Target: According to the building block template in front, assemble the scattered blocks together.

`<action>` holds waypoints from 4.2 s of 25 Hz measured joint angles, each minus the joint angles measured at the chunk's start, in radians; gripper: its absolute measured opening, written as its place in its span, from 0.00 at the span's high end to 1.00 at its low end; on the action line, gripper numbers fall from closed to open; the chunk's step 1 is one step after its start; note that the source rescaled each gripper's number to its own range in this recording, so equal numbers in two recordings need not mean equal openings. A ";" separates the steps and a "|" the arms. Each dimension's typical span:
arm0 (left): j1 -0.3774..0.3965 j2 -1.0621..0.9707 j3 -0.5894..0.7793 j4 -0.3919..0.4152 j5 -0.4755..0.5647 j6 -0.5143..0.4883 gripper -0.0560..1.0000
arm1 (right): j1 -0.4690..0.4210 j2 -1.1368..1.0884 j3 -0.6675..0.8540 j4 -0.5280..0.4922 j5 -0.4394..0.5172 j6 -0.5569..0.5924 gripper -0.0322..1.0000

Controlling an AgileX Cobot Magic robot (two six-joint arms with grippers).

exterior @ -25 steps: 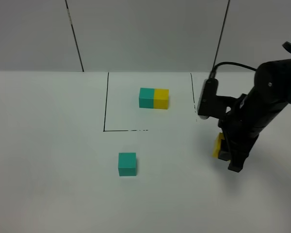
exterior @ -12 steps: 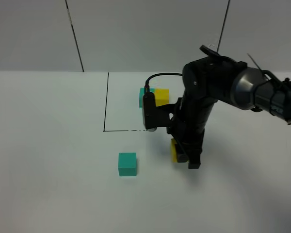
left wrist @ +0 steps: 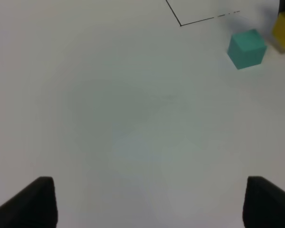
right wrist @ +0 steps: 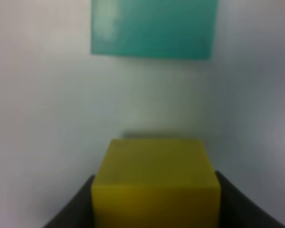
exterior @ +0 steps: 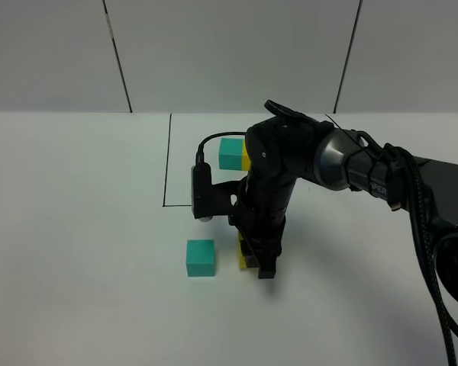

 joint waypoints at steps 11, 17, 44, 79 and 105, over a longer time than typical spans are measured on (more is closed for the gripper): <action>0.000 0.000 0.000 0.000 0.000 0.000 0.01 | 0.012 0.040 -0.003 0.010 -0.015 0.078 0.95; 0.000 0.000 0.000 0.000 -0.001 0.000 0.01 | 0.030 0.041 -0.003 0.029 -0.029 0.093 0.95; 0.000 0.000 0.000 0.000 -0.002 0.000 0.01 | 0.050 0.122 -0.141 0.047 0.047 0.098 0.95; 0.000 0.000 0.000 0.000 -0.004 0.000 0.01 | -0.488 -0.312 -0.074 0.014 0.226 0.857 0.00; 0.000 0.000 0.000 0.000 -0.005 0.000 0.01 | -0.759 -1.596 1.105 0.083 0.087 0.892 0.00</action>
